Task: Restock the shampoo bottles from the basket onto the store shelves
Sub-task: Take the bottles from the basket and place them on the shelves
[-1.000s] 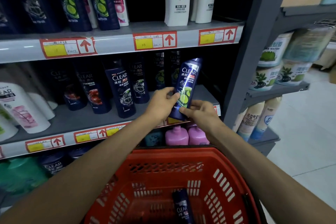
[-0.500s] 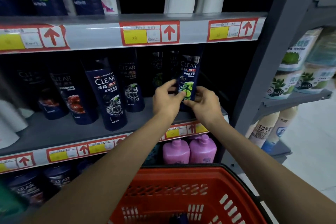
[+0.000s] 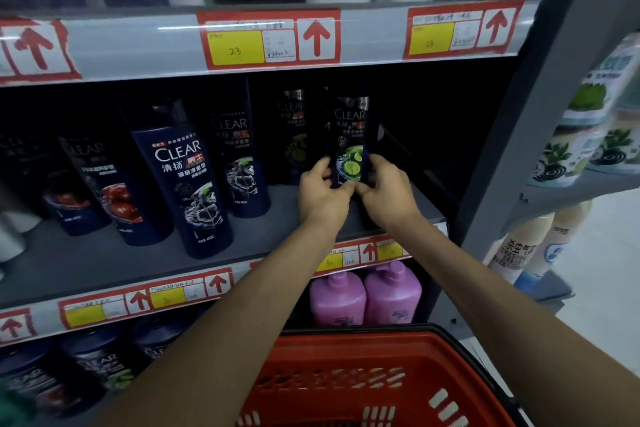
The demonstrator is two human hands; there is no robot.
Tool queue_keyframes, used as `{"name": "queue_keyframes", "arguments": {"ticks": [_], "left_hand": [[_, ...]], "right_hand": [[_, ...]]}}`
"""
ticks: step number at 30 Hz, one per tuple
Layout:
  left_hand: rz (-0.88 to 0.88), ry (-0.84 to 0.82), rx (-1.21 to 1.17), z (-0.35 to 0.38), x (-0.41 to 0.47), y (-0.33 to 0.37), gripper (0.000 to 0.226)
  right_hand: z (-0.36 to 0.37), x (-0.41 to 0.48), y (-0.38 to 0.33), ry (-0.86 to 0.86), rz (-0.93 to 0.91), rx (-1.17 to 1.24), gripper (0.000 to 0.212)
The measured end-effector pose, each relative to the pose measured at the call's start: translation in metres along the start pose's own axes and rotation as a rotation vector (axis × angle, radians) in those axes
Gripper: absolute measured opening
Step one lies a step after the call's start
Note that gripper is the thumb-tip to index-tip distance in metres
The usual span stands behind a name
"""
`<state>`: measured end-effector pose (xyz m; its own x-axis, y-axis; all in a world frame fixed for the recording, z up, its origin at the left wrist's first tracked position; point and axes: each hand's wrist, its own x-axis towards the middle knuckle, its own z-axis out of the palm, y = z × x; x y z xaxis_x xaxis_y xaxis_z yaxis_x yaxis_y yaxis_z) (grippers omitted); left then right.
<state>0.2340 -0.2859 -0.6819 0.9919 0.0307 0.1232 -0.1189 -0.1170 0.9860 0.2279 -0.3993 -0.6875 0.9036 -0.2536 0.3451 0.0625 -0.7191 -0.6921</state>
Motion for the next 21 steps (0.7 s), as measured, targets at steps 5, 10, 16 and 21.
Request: {"name": "queue_keyframes", "arguments": {"ticks": [5, 10, 16, 21], "left_hand": [[-0.109, -0.161, 0.074, -0.013, -0.014, 0.021, 0.078], [-0.088, -0.324, 0.269, -0.036, -0.039, 0.043, 0.081], [0.090, -0.331, 0.636, -0.070, -0.074, 0.056, 0.081], [0.225, -0.381, 0.885, -0.108, -0.113, 0.063, 0.089]], "right_hand": [[-0.011, -0.008, -0.013, -0.049, 0.090, -0.109, 0.045], [-0.040, -0.044, -0.035, -0.181, 0.097, -0.290, 0.068], [-0.084, -0.079, -0.063, -0.247, 0.045, -0.384, 0.085], [-0.110, -0.122, -0.077, -0.321, -0.004, -0.573, 0.109]]}}
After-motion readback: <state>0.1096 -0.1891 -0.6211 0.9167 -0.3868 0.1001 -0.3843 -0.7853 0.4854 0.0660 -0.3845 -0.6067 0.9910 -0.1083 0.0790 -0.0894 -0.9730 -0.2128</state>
